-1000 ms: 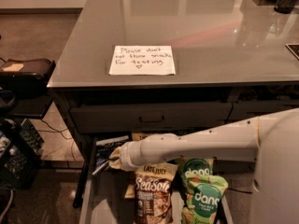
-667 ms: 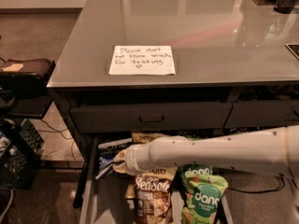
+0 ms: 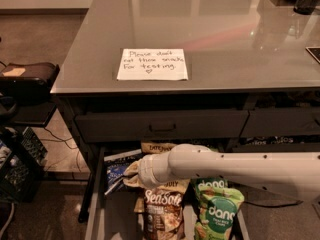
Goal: Pick blue chip bag from middle drawer and place on counter
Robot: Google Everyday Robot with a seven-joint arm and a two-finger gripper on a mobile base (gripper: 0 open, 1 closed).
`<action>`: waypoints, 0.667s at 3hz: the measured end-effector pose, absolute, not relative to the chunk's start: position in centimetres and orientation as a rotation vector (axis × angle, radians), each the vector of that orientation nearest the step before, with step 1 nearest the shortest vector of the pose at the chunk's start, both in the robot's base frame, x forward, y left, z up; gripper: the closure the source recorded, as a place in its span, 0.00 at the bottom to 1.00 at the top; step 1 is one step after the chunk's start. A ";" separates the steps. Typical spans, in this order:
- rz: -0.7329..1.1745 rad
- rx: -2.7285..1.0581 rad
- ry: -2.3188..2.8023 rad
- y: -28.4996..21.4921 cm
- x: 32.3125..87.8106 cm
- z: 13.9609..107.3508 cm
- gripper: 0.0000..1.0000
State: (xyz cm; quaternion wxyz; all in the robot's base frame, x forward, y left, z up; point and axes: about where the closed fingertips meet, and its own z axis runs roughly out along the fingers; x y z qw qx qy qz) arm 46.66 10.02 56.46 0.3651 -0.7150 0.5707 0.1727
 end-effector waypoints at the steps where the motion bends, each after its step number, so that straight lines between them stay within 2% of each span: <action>1: 0.466 -1.847 1.441 10.1 46.5 56.8 1.00; 2: 0.504 -1.863 1.410 9.1 45.1 58.3 1.00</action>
Offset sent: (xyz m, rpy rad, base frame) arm -0.0360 -0.0338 0.0387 0.0468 0.0334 0.0974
